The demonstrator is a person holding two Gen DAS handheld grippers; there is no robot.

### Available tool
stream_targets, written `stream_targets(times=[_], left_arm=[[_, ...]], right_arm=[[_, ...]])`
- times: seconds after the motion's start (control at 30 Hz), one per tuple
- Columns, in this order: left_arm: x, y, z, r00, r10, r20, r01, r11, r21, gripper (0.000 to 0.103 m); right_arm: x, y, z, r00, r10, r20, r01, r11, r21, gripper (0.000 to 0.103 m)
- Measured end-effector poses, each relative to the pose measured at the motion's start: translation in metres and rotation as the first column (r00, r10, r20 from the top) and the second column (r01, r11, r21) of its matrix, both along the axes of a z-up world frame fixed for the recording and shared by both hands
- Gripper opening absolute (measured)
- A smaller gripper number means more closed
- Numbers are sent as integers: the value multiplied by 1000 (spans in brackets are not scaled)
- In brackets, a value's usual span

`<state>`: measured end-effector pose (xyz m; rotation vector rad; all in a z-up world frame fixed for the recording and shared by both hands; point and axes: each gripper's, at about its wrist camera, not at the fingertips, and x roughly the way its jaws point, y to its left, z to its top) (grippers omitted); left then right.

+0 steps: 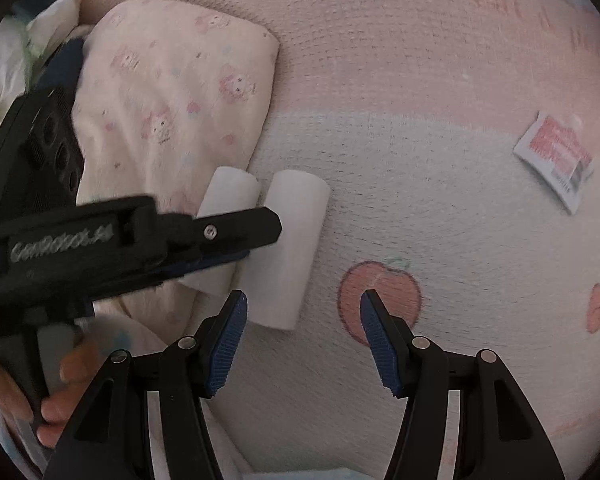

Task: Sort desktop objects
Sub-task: 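Close the right gripper on the nearer white paper roll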

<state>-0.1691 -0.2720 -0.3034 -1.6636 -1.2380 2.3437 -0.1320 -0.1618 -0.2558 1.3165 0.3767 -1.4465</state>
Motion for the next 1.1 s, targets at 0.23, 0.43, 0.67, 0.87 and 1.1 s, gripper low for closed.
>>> stream_targets(times=[0.23,0.43,0.67,0.87,1.1], left_arm=[[-3,5,-8,999,-24,-44,30,989,148,39],[-5,6,-10,999,23,33,-24,999,37,40],[-16,13,-18,997,2,71,-2,1000,-7,40],[-17,16,-24,999,-14,40,11,997,82,40],[-11,40,-5,992,-106,-72,111,991,76,40]], right_arm=[[-5,-5,-17,997,-40,71,38,999,26,52],[-9,-10,-30,983,-73,169,66,997,47,40],[-10,-12,-30,982,-65,179,57,997,51,40],[-15,-9,-26,987,-73,144,63,995,74,40],[-22,6,-5,995,-64,76,59,995,77,40]])
